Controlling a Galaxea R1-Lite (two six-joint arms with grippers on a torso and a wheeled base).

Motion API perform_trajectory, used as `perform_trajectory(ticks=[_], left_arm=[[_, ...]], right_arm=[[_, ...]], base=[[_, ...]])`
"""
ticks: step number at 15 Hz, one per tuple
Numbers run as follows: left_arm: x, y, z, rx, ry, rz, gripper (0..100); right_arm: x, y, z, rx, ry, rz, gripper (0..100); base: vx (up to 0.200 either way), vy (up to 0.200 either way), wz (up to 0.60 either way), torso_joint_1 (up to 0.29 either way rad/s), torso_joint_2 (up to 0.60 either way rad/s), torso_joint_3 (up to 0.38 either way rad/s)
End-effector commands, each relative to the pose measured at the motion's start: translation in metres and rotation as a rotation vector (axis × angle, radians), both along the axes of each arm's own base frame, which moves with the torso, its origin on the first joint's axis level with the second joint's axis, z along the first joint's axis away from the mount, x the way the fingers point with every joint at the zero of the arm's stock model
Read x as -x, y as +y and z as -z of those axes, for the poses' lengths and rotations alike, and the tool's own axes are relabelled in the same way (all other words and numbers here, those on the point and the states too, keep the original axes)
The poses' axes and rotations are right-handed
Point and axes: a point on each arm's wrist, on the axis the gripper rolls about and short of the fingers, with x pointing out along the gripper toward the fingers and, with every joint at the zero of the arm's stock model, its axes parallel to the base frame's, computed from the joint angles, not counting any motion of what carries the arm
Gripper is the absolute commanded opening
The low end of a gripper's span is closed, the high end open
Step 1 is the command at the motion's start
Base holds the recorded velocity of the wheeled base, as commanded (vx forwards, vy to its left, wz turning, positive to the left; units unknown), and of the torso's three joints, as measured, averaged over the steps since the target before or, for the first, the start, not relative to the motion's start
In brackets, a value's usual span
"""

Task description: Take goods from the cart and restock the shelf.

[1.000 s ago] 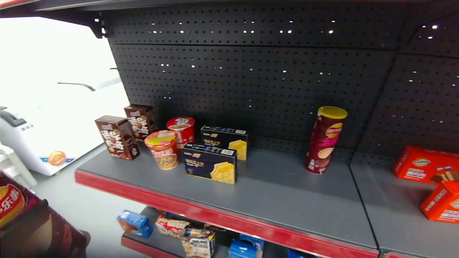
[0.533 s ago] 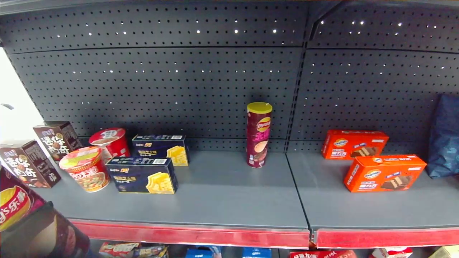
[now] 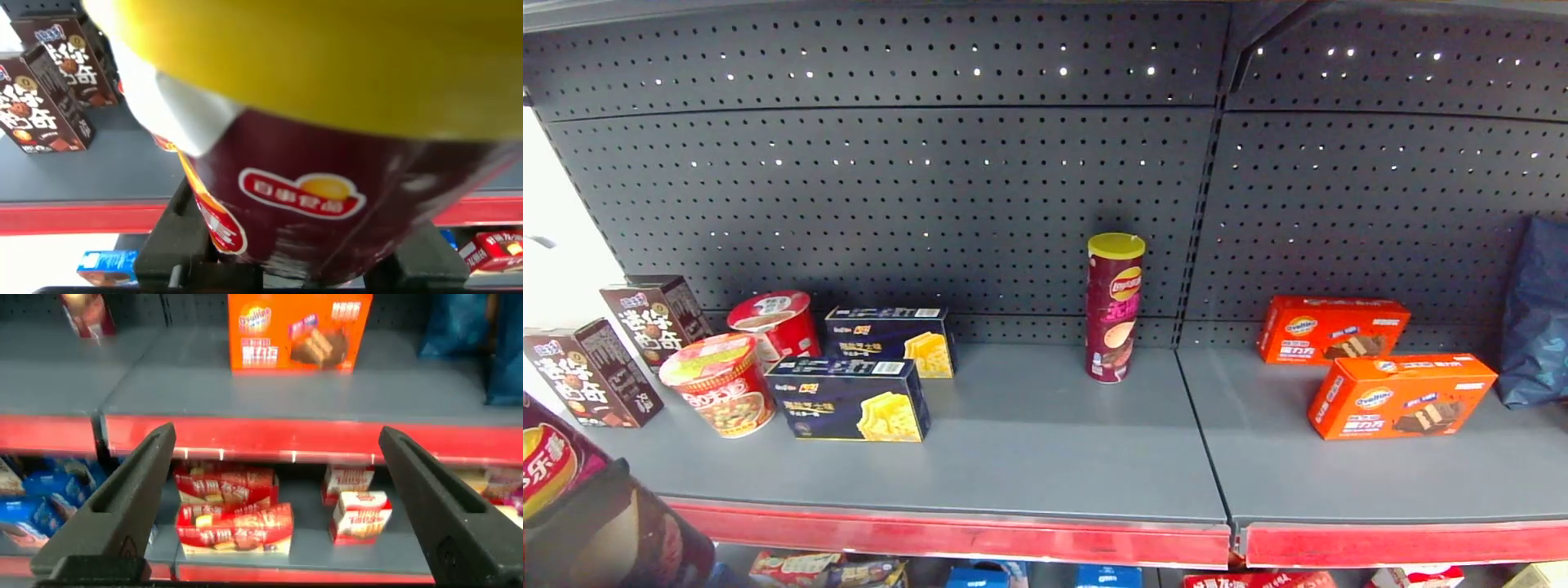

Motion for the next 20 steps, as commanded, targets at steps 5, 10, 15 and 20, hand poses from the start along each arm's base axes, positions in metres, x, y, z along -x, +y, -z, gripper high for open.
perform_trajectory(ticks=[5,10,15,20], left_arm=[[-0.004,-0.001,0.004,-0.006,0.026,0.023,0],[-0.003,-0.001,0.005,-0.006,0.032,0.023,0],[0.000,-0.002,0.018,-0.003,0.069,0.049,0],[-0.001,-0.002,0.016,0.006,0.062,0.065,0]], right_arm=[[-0.099,0.020,-0.179,0.022,-0.009,-0.325,100],[-0.171,0.064,-0.182,-0.045,0.109,-0.585,100],[-0.217,0.077,-0.172,-0.046,0.100,-0.624,100],[-0.261,0.086,-0.150,-0.041,0.142,-0.633,100]], base=[[0.000,0.000,0.00,0.000,0.00,0.000],[0.000,0.000,0.00,0.000,0.00,0.000],[0.000,0.000,0.00,0.000,0.00,0.000],[0.000,0.000,0.00,0.000,0.00,0.000]])
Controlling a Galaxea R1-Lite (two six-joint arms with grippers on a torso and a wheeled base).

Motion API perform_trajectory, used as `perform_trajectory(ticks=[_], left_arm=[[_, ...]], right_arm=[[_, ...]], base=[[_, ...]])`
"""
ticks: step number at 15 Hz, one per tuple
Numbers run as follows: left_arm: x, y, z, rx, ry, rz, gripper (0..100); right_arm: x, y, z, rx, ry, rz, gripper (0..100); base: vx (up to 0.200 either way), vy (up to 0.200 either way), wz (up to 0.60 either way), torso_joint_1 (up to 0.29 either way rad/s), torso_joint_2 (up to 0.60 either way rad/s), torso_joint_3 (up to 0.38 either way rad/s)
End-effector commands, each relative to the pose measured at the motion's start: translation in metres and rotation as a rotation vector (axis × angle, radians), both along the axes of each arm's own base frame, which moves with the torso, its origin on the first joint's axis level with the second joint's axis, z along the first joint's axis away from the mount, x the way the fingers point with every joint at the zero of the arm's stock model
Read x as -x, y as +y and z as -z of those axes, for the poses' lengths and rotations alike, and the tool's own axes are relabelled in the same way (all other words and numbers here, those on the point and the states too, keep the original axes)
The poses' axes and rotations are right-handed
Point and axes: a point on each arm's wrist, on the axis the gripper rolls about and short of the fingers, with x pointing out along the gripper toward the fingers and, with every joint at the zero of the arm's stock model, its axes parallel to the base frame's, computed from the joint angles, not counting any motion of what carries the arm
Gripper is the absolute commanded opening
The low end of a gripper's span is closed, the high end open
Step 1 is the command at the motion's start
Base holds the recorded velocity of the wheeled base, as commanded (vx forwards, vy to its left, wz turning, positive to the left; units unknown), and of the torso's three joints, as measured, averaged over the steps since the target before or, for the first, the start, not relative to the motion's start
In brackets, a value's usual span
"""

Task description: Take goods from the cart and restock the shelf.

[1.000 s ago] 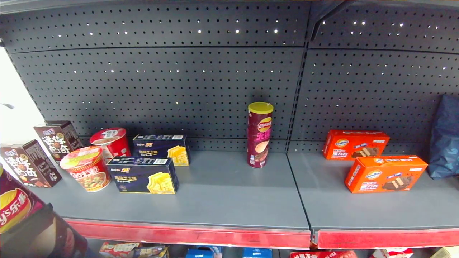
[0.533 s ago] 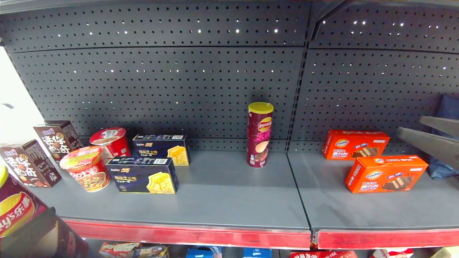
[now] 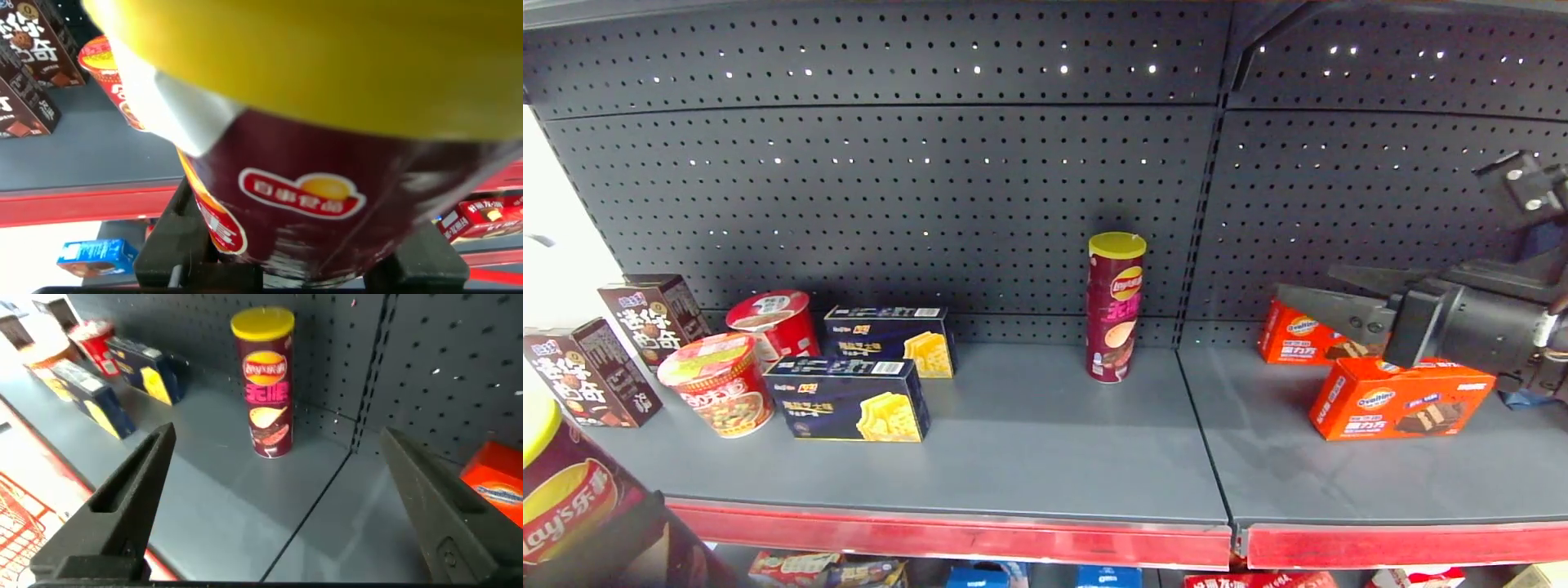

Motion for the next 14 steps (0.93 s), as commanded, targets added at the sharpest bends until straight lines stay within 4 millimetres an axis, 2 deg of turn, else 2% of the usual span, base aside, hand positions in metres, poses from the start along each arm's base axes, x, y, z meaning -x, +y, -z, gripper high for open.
perform_trajectory(ticks=[1,5,6,7,9,14], left_arm=[[0.000,0.000,-0.002,0.001,-0.007,0.001,0],[0.002,0.000,-0.002,0.002,-0.014,-0.002,0],[0.002,0.000,-0.002,0.002,-0.014,-0.002,0],[0.003,0.000,-0.002,0.003,-0.020,-0.001,0],[0.003,0.000,-0.002,0.003,-0.020,-0.001,0],[0.003,0.000,-0.002,0.003,-0.022,-0.001,0]], right_arm=[[-0.037,0.008,0.025,0.028,0.061,0.002,100],[-0.091,0.022,0.041,0.013,0.009,-0.074,100],[-0.092,0.022,0.042,0.013,0.010,-0.076,100],[-0.117,0.024,0.047,0.004,-0.013,-0.102,100],[-0.135,0.029,0.055,0.006,-0.006,-0.113,100],[-0.166,0.042,0.082,0.052,-0.034,-0.250,100]], base=[[0.000,0.000,0.00,0.000,0.00,0.000],[0.000,0.000,0.00,0.000,0.00,0.000],[0.000,0.000,0.00,0.000,0.00,0.000],[0.000,0.000,0.00,0.000,0.00,0.000],[0.000,0.000,0.00,0.000,0.00,0.000],[0.000,0.000,0.00,0.000,0.00,0.000]])
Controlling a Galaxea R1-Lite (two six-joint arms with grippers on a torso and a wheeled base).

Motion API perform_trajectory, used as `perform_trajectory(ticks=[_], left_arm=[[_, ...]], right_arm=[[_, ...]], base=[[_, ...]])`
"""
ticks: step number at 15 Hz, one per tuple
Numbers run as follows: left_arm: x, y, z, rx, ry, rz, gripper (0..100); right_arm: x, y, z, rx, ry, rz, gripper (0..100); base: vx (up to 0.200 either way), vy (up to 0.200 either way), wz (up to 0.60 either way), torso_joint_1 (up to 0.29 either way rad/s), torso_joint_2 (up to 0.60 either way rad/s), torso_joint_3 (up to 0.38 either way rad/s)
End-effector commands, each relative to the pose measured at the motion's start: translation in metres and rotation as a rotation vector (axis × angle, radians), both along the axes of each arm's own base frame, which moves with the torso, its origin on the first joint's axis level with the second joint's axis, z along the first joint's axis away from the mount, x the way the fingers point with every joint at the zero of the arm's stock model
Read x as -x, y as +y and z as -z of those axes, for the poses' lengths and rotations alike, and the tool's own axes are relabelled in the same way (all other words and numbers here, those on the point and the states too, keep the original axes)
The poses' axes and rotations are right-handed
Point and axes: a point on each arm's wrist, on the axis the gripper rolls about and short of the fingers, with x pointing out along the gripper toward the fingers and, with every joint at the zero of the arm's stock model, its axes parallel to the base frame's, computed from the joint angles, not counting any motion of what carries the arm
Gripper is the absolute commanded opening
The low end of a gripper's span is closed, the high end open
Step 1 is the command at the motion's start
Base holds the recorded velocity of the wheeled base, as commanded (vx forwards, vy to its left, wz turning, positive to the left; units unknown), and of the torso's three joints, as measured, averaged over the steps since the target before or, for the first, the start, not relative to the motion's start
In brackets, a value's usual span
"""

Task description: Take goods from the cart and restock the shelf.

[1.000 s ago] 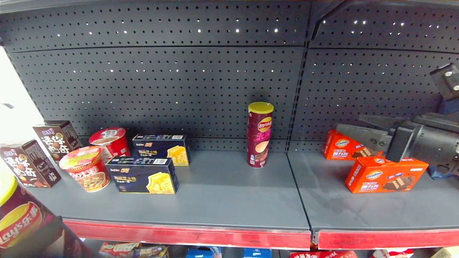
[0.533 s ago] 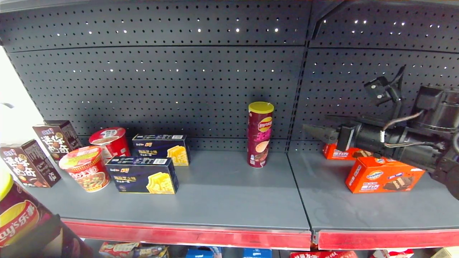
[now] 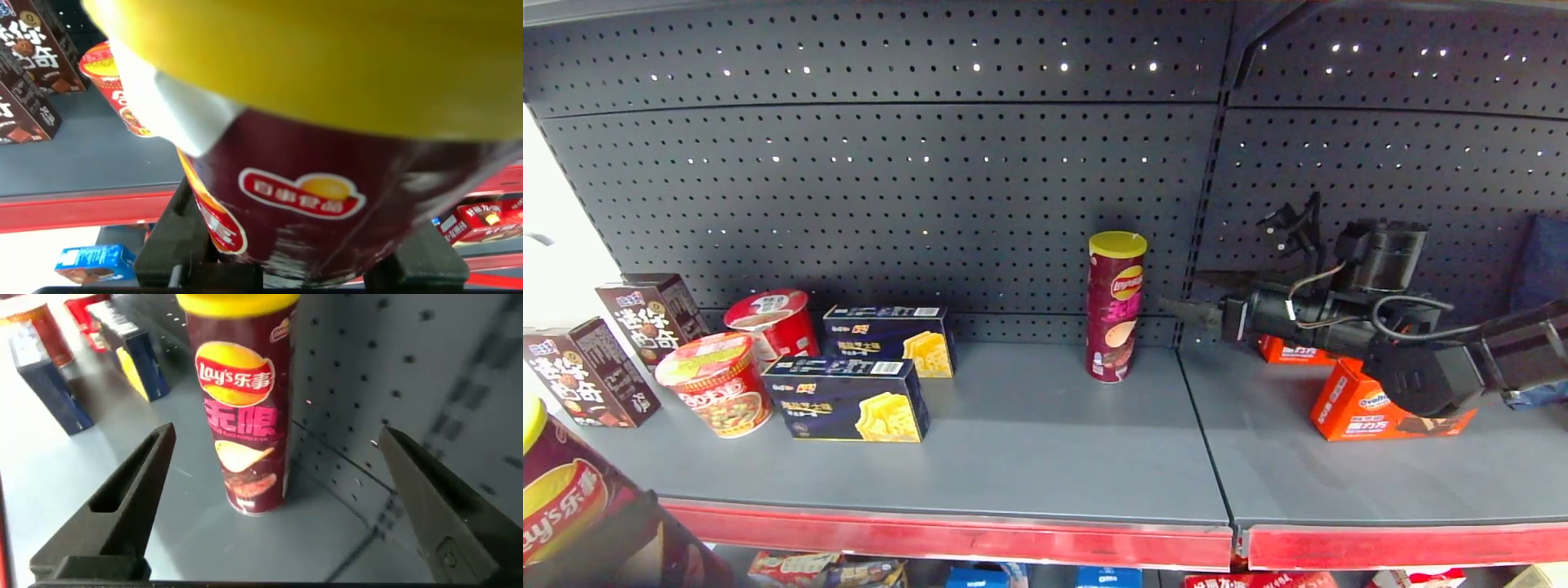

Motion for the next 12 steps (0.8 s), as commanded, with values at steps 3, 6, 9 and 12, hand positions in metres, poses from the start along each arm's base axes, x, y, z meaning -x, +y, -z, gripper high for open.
perform_trajectory(ticks=[3,6,9,12], left_arm=[[0.000,0.000,0.000,0.000,0.000,0.001,0],[0.000,0.000,0.001,0.014,0.007,-0.001,0],[0.000,0.000,0.002,0.042,0.013,-0.008,0],[0.002,0.000,0.003,0.041,0.009,-0.008,0]], right_arm=[[-0.021,0.013,0.033,0.009,0.033,-0.059,100],[-0.028,0.021,0.043,0.004,0.031,-0.102,100],[-0.034,0.029,0.056,0.005,0.044,-0.149,100],[-0.046,0.034,0.068,0.004,0.048,-0.168,100]], base=[[0.000,0.000,0.00,0.000,0.00,0.000],[0.000,0.000,0.00,0.000,0.00,0.000],[0.000,0.000,0.00,0.000,0.00,0.000],[0.000,0.000,0.00,0.000,0.00,0.000]])
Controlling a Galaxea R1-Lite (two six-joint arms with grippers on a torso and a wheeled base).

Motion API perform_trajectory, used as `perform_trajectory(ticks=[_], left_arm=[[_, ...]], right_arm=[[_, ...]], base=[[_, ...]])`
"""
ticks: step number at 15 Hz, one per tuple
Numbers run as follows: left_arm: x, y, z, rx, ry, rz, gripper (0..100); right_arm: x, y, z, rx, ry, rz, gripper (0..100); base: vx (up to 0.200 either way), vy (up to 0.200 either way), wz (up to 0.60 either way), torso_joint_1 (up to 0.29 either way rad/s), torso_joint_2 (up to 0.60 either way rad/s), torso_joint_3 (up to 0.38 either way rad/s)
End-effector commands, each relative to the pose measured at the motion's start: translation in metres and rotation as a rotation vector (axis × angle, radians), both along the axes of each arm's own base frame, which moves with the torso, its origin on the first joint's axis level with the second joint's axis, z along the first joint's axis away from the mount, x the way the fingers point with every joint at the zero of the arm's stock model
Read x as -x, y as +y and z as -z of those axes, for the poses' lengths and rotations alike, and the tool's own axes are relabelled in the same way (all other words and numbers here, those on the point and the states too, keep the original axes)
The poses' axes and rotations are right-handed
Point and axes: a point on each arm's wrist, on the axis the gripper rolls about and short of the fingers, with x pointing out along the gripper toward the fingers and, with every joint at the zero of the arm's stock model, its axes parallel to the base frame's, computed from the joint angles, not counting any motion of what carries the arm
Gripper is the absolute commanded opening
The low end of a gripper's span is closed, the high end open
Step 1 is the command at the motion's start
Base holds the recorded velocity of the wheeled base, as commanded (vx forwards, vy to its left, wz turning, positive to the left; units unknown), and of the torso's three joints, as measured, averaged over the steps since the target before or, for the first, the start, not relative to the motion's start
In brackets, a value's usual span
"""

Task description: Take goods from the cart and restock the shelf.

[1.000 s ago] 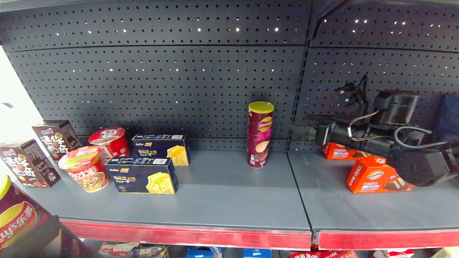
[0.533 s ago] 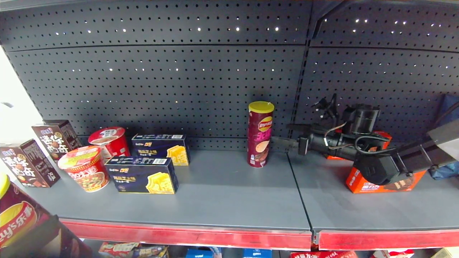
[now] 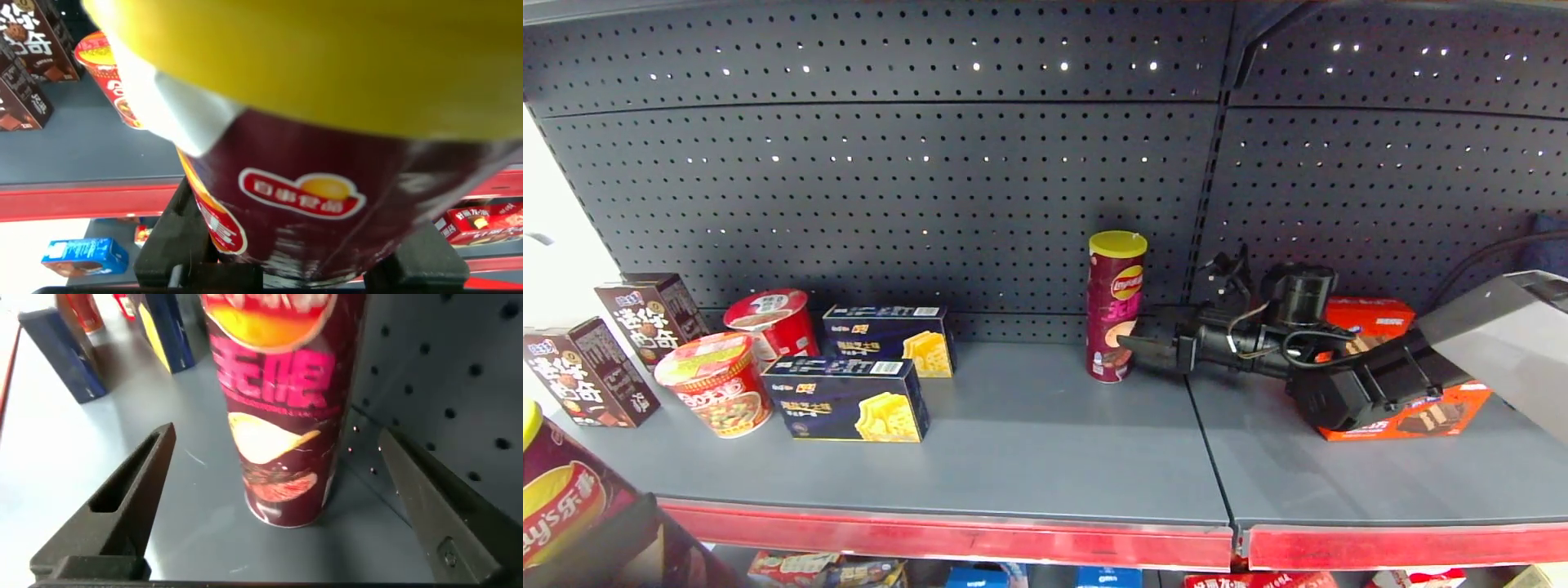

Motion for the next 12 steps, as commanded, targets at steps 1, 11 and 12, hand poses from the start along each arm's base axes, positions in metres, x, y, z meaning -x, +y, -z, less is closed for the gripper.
perform_trajectory(ticks=[1,11,12], left_arm=[[0.001,0.000,0.002,0.000,0.004,0.001,0],[0.008,0.000,0.019,-0.001,0.033,-0.008,0],[0.009,0.000,0.021,-0.001,0.033,-0.008,0]], right_arm=[[-0.009,0.006,0.015,0.006,0.019,-0.007,100],[-0.035,0.032,0.045,-0.010,0.049,-0.055,100],[-0.037,0.033,0.049,-0.010,0.049,-0.055,100]], base=[[0.000,0.000,0.00,0.000,0.00,0.000],[0.000,0.000,0.00,0.000,0.00,0.000],[0.000,0.000,0.00,0.000,0.00,0.000]])
